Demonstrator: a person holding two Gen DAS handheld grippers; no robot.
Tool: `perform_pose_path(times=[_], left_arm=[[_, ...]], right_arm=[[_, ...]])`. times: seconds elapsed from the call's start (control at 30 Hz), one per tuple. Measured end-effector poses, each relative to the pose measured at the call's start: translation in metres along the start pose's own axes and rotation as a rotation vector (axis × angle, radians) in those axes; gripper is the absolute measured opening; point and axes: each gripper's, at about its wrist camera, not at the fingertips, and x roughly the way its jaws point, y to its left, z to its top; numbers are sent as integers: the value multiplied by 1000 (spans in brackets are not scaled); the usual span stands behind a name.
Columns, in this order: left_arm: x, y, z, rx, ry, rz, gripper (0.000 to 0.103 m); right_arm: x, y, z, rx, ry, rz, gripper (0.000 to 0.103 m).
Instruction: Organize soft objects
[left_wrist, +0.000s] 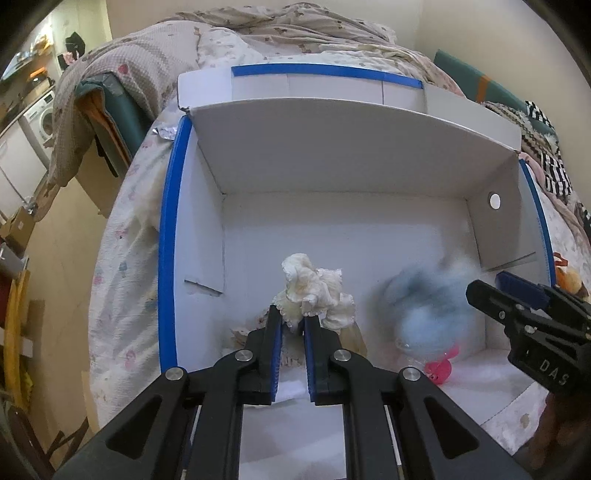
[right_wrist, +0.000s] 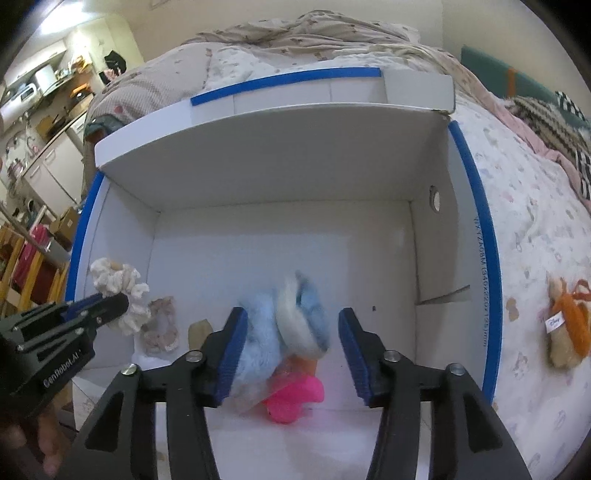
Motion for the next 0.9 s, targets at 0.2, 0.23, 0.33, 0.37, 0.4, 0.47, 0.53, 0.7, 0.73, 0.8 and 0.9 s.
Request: perform_pose_path(times=[0.2, 0.23, 0.33, 0.37, 0.4, 0.47, 0.53, 0.7, 0.73, 0.8, 0.9], left_arm=[[-2, -2, -2, 1, 4, -30, 48], [-3, -2, -2, 5, -4, -21, 54], [-13, -3, -1, 7, -46, -10, 61], [-15, -2, 0, 6, -49, -16, 61], [-16, -2, 0, 2, -49, -23, 61], [-18, 1, 0, -12, -45, -32, 61], [-20, 2, 0, -16, -43, -39, 61], [-26, 7, 1, -34, -55, -21, 61], [-27, 9, 1, -40, -52, -20, 61], [-31, 13, 0, -56, -54, -16, 61], [-42, 15, -2, -62, -80, 10, 61]], right_arm=[[-2, -3, 3, 19, -12, -11, 76], [-3, -3, 3, 22, -15, -12, 77], [-7, -5, 3, 32, -21, -5, 77], [-8, -5, 3, 34, -23, -1, 77], [-9, -6, 2, 39, -25, 0, 77], [-10, -7, 2, 46, -25, 7, 77], [-10, -8, 1, 42, -23, 1, 79], [-14, -7, 0, 46, -31, -4, 87], [-17, -7, -1, 46, -37, -2, 87], [-22, -6, -2, 46, -47, -4, 92], [-32, -5, -6, 45, -69, 3, 101]])
